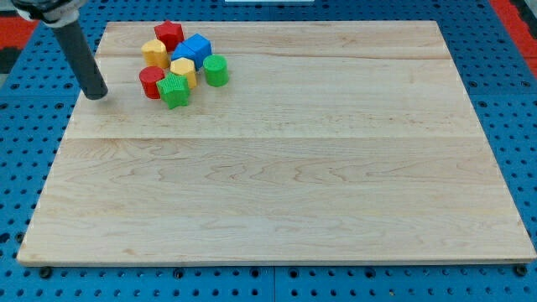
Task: Slide the red star and the blue cube slightly right and down
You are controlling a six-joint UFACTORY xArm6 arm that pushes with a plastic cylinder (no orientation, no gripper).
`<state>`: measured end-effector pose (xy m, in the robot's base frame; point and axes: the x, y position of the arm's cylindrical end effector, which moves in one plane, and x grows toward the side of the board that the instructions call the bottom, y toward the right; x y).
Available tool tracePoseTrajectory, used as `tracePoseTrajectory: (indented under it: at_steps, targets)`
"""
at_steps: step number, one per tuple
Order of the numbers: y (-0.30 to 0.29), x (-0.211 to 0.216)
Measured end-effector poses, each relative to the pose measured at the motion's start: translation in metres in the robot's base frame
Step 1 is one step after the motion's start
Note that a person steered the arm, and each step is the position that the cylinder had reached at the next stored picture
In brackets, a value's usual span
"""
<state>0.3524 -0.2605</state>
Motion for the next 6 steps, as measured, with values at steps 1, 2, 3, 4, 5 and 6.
tracePoseTrajectory:
  at_steps: [1, 2, 3, 4, 5, 6]
  targets:
    - [0.023, -0.04]
    - [0.007, -0.094]
    - [0.024, -0.141]
    - [0.125, -0.145]
    - [0.181, -0.118]
    - [0.202, -0.07]
